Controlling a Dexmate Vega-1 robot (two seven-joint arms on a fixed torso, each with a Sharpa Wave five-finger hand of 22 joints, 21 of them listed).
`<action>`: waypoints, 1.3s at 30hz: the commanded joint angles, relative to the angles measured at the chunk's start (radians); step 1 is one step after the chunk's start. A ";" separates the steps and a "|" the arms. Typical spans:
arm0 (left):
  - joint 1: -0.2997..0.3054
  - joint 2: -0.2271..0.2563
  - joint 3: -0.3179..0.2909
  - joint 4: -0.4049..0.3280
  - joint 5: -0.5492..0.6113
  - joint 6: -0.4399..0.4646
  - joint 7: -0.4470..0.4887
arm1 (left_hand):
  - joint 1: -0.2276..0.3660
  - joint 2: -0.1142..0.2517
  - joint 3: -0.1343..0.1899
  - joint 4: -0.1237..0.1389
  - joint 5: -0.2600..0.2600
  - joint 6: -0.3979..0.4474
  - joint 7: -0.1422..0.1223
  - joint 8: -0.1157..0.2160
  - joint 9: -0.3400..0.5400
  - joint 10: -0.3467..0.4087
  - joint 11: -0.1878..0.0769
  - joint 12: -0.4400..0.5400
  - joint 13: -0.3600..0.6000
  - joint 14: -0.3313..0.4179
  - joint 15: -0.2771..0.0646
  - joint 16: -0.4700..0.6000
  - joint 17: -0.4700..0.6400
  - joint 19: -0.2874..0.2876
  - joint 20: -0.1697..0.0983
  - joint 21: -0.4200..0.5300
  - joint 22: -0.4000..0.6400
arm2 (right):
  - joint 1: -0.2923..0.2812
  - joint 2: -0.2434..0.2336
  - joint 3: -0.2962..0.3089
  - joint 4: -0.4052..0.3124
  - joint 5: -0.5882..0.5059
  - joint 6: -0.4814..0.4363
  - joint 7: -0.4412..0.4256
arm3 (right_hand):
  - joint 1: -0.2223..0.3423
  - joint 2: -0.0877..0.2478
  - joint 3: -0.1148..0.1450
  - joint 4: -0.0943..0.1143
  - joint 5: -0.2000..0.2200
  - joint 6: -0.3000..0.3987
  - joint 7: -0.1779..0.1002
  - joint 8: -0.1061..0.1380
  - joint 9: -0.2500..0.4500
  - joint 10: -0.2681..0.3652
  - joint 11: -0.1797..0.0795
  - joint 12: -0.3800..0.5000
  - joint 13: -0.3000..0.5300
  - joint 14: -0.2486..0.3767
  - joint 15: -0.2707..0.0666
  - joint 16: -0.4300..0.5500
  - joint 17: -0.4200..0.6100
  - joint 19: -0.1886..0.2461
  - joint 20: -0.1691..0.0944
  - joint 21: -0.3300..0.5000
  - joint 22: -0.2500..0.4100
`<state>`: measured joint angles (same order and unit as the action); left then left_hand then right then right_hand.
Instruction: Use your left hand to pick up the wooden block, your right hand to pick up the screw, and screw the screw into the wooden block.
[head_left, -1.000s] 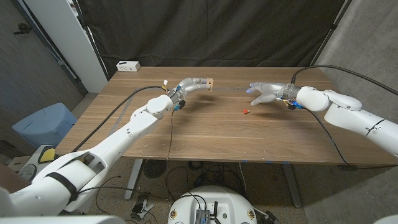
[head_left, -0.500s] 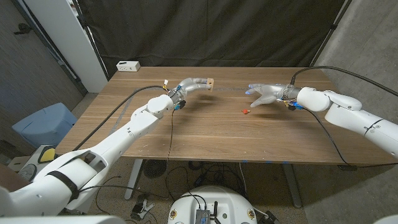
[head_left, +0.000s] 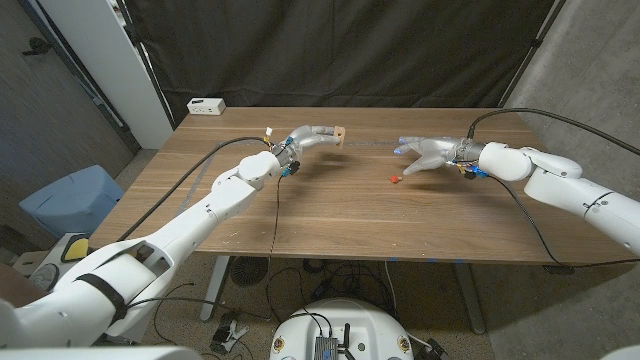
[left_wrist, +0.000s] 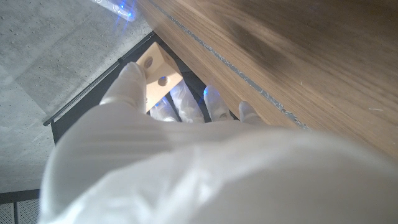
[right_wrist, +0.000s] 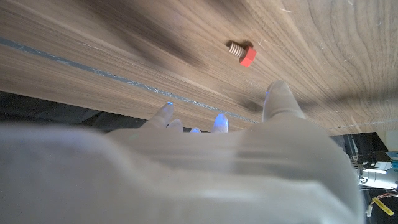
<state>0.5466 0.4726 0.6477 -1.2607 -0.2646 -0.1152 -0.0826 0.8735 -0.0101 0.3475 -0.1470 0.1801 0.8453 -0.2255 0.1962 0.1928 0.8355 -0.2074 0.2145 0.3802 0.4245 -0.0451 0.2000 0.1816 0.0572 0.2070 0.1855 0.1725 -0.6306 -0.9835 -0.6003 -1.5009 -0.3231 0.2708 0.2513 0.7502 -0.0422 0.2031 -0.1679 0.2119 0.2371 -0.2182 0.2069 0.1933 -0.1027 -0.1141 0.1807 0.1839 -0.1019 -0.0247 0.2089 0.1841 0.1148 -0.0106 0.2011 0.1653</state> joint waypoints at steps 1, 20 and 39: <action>-0.007 -0.008 0.006 0.016 -0.006 -0.009 -0.020 | 0.002 0.013 -0.003 0.001 0.006 0.004 0.001 0.004 0.002 -0.010 -0.002 -0.003 0.002 -0.009 -0.045 0.004 0.002 -0.001 0.005 0.004 0.001 | 0.025 0.015 -0.028 0.047 -0.052 0.035 -0.002 | -0.001 -0.011 -0.001 0.006 0.008 -0.007 -0.002 -0.002 0.002 -0.009 0.000 -0.001 0.003 0.002 0.001 -0.005 0.004 0.012 -0.002 -0.002 0.002; -0.014 -0.010 0.010 0.037 -0.013 -0.026 -0.050 | 0.004 0.019 -0.007 0.000 0.006 0.002 0.001 0.004 0.002 -0.024 -0.003 -0.007 -0.005 -0.017 -0.034 0.003 0.002 -0.011 0.002 0.003 0.001 | 0.042 0.032 -0.055 0.072 -0.102 0.043 -0.007 | 0.001 -0.017 -0.002 0.009 0.013 -0.016 -0.003 -0.005 0.003 -0.012 0.007 0.002 0.003 0.003 0.001 -0.007 0.005 0.006 -0.003 -0.007 0.003; -0.012 -0.005 0.014 0.025 -0.012 -0.014 -0.059 | 0.004 0.025 -0.009 0.001 0.006 0.010 0.001 0.007 0.002 -0.023 -0.002 -0.004 -0.006 -0.017 -0.036 0.004 0.002 -0.010 0.000 0.004 0.001 | 0.071 0.068 -0.090 0.128 -0.134 0.076 -0.030 | 0.025 -0.008 0.009 0.005 0.020 -0.001 -0.003 0.002 0.006 -0.007 0.009 0.007 0.003 0.008 0.001 -0.007 0.005 0.011 -0.004 -0.007 0.003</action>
<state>0.5346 0.4686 0.6570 -1.2341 -0.2772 -0.1376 -0.1320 0.8744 0.0046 0.3417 -0.1473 0.1800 0.8421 -0.2266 0.1962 0.1931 0.8133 -0.2103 0.2069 0.3709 0.4102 -0.0483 0.2000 0.1816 0.0519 0.2018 0.1855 0.1724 -0.5777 -0.9357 -0.6686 -1.4078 -0.4415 0.3264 0.2335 0.7652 -0.0511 0.2061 -0.1628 0.2263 0.2270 -0.2185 0.2034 0.1968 -0.1093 -0.1072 0.1808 0.1837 -0.0943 -0.0247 0.2029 0.1839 0.1182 -0.0143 0.1960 0.1651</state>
